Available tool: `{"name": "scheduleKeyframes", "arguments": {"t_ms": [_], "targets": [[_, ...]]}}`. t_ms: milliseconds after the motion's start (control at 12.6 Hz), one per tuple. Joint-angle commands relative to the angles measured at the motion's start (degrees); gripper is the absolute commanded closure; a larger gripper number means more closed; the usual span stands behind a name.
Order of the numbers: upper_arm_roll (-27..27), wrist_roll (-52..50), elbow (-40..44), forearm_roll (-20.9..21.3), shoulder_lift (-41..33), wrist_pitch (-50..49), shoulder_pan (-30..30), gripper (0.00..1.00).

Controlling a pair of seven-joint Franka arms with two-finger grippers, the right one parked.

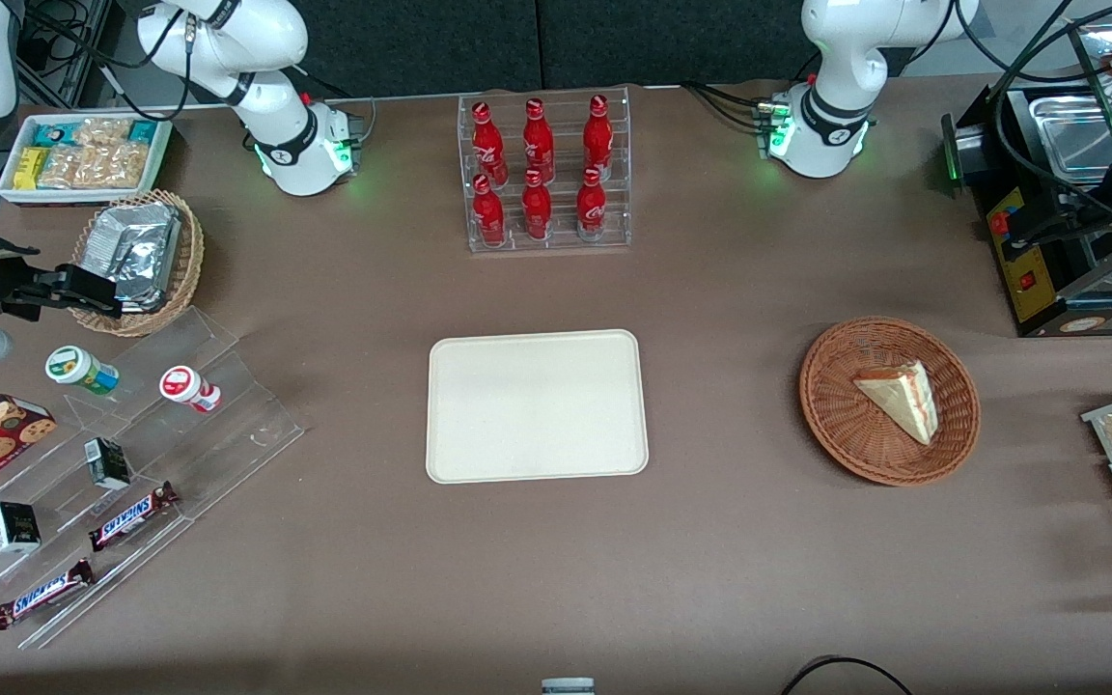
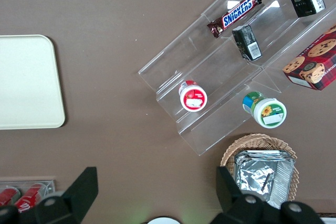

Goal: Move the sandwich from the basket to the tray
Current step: 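Move the left gripper down over the wrapped sandwich in the wicker basket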

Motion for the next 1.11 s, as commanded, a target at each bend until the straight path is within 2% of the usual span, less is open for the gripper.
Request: {"name": "scheduleKeyframes", "arguments": {"t_ms": [0, 238, 475, 634, 1030], "targets": [[-0.9, 1.1, 2.2, -0.9, 1.1, -1.0, 0.5, 0.00], [-0.8, -0.3, 2.0, -0.5, 3.0, -0.4, 0.5, 0.00], [-0.5, -10.1, 0.6, 0.3, 6.9, 1.5, 0.8, 0.00], [-0.5, -13.5, -5.0, 4.3, 7.2, 6.7, 0.9, 0.00], [0.5, -34.4, -25.0, 3.8, 5.4, 30.7, 1.7, 0.00]]}}
